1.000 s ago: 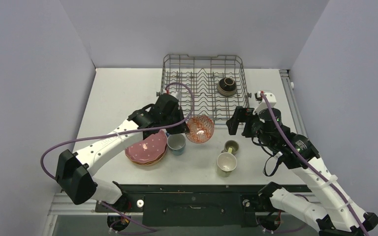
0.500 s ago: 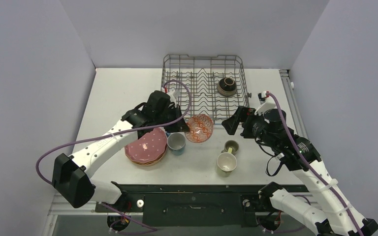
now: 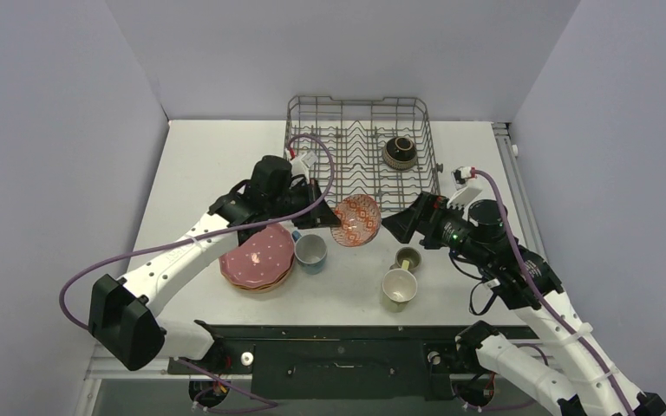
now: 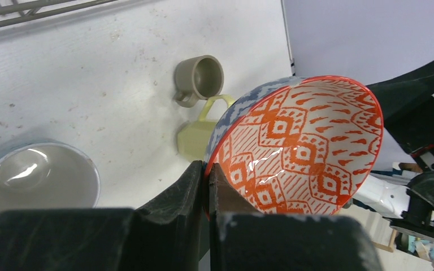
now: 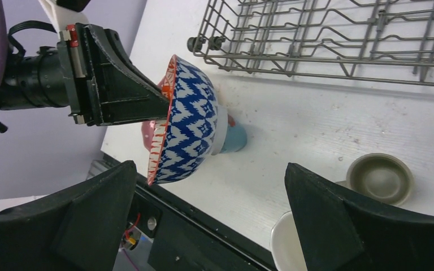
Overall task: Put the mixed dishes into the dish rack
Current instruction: Turn the bowl upside down on the dish rack.
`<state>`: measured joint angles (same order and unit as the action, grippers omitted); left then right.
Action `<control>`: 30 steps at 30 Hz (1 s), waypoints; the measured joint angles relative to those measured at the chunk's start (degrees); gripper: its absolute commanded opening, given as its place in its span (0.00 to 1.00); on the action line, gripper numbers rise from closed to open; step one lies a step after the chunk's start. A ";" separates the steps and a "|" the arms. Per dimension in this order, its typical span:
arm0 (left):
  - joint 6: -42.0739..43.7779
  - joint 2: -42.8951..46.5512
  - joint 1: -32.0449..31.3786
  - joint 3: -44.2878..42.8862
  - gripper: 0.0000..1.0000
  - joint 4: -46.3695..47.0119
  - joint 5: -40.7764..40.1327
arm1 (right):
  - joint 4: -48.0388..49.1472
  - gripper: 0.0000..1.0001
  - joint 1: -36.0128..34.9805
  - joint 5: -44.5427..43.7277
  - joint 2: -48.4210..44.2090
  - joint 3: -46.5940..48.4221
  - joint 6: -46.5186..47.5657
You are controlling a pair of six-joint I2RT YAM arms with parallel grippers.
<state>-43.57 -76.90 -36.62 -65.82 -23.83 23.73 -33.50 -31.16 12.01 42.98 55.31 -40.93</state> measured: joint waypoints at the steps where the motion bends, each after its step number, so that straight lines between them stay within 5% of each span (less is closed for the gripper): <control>1: -0.48 0.04 0.11 0.13 0.00 0.92 0.76 | 0.63 1.00 0.00 0.66 -0.07 -0.28 -0.50; 30: -6.99 3.17 2.23 4.50 0.00 13.88 7.89 | 23.67 1.00 0.00 11.85 1.46 -9.66 -20.04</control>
<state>-50.57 -73.73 -34.39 -61.32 -9.96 31.62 -9.82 -31.16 23.86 44.45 45.65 -60.97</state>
